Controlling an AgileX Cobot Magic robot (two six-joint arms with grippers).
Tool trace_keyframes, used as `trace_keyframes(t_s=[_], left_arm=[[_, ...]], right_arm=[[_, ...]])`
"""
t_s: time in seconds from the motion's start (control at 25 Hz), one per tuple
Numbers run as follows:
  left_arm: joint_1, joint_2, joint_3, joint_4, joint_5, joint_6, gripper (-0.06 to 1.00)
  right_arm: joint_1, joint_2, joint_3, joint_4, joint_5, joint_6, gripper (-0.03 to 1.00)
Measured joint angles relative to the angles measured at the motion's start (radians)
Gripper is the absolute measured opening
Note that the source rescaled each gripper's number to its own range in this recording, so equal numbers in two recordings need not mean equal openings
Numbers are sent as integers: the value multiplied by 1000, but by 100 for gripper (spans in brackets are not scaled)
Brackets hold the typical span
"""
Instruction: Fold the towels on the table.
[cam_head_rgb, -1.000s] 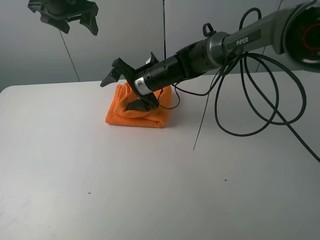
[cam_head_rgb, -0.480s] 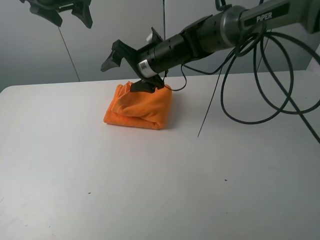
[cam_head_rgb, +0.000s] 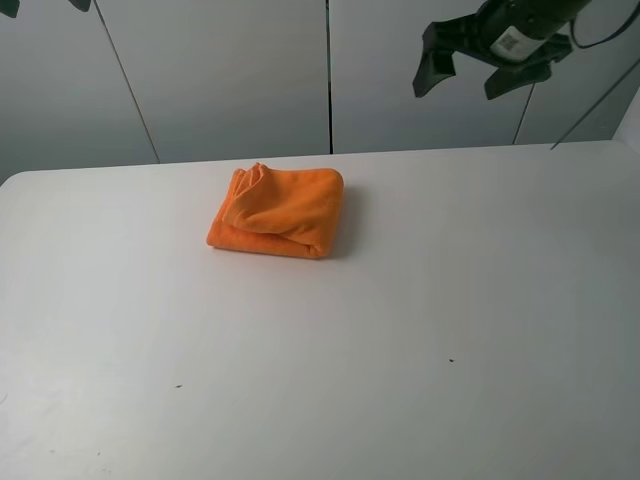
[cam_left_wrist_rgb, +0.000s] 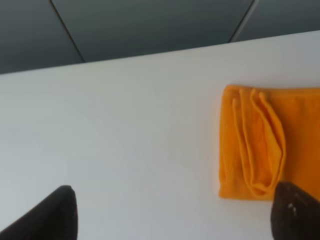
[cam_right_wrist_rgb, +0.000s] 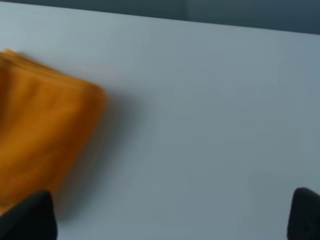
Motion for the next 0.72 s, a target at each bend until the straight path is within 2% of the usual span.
trace_keyframes(t_s=[0.12,0.2,0.52,0.72], left_arm=[[34,-151,166,0,-44,4,100],[39,-277,297,7,-94,4,100],[39,-780,739,22,-187,-1,100],[39,-1079,943,34,-184,-11,100]], right_arm=[[-79,-202,154,-82,20,36,100],[-101,-366,262,-121,24,49,100],[-105,-973,596,-206,59,87,100],[-105,-1319,688,-232,142,87,100]])
